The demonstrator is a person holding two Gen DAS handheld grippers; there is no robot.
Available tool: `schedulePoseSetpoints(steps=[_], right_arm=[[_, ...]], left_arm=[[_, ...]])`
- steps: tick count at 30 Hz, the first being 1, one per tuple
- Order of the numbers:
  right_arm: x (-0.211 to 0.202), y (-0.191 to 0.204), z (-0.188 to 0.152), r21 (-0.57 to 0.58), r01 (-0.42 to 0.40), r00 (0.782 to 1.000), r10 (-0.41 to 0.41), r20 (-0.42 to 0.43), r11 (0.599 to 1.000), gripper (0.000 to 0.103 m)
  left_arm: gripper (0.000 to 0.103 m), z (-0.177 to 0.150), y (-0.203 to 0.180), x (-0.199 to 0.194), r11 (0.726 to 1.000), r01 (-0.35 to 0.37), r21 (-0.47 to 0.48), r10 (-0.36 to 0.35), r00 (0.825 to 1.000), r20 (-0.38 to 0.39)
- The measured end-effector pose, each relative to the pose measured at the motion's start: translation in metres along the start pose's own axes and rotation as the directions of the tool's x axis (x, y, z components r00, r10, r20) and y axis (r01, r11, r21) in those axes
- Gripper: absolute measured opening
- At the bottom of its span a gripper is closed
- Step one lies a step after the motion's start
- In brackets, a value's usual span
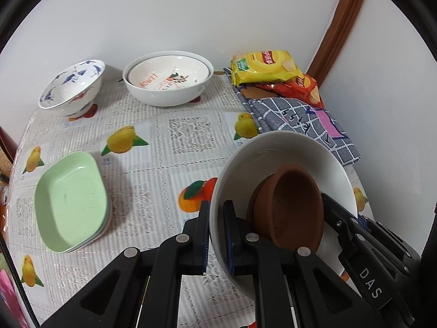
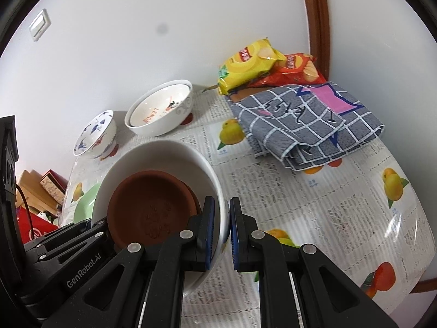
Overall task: Organize plates and bowls
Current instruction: 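Lift the white bowl with both grippers and carry it toward the green plate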
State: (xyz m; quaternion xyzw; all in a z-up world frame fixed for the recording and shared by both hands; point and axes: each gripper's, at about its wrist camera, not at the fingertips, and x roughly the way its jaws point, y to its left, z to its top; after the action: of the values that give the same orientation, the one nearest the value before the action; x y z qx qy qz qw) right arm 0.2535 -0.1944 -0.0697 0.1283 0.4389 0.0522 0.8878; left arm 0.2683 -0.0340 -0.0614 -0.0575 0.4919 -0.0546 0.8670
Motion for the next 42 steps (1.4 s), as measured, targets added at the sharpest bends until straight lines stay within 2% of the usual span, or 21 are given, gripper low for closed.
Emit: schedulePoseSetpoints(steps=[26,42], right_arm=[[0.006,0.068,-0.01,-0.079,-0.072,0.997,0.072,-0.001,0.994,0.011],[0.012,0.095,-0.017,-0.109,-0.111,0.994,0.111,-0.012,0.988,0.011]], left_arm=[[0.01,-0.008,0.064,-0.026,0.995,-0.052,-0.082,0.055,0.998,0.031],[0.01,-0.015,0.094,-0.037,0.989,-0.078,-0.122,0.084,0.996,0.043]])
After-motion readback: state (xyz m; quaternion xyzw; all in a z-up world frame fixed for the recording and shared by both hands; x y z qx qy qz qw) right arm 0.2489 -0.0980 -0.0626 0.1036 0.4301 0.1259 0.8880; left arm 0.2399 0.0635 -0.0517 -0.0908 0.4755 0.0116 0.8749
